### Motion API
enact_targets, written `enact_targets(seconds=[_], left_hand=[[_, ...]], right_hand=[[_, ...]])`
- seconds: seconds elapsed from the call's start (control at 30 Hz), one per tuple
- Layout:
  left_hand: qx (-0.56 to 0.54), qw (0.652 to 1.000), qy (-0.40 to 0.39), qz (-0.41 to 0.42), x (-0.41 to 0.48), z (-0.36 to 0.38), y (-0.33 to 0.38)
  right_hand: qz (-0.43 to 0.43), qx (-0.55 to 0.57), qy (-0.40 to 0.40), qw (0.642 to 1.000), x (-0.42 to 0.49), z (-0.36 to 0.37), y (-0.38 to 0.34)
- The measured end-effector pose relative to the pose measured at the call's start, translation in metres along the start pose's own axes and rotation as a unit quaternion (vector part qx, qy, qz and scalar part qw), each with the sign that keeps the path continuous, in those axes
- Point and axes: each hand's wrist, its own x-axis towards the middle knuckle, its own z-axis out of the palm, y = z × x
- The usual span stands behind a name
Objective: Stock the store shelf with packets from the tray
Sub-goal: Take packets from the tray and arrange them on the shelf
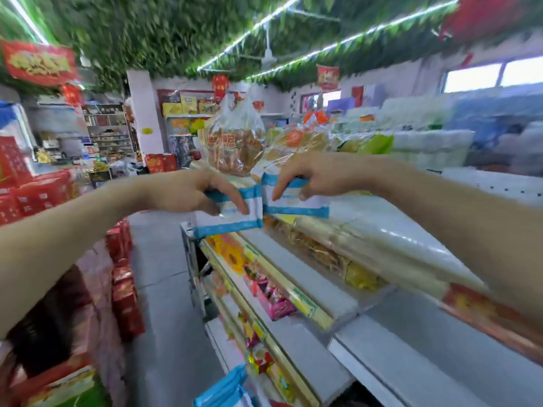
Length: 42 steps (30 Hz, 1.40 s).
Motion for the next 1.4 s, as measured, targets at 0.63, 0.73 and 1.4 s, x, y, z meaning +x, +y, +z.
enact_targets(seconds=[0.63, 0.73, 1.4], left_hand=[[0.002, 0.966, -0.050, 0.252, 0.226, 0.068, 0.212], [0.002, 0.962, -0.063, 0.266, 0.240, 0.080, 0.230], [-0.001, 0.939, -0.115, 0.324, 0.313, 0.132, 0.293]], right_hand=[[0.408, -0.018, 0.016, 0.913, -0.352, -0.044, 0.171], [0.413, -0.017, 0.010, 0.910, -0.364, -0.037, 0.182], [0.409, -0.111, 0.075, 0.903, -0.394, -0.034, 0.179]])
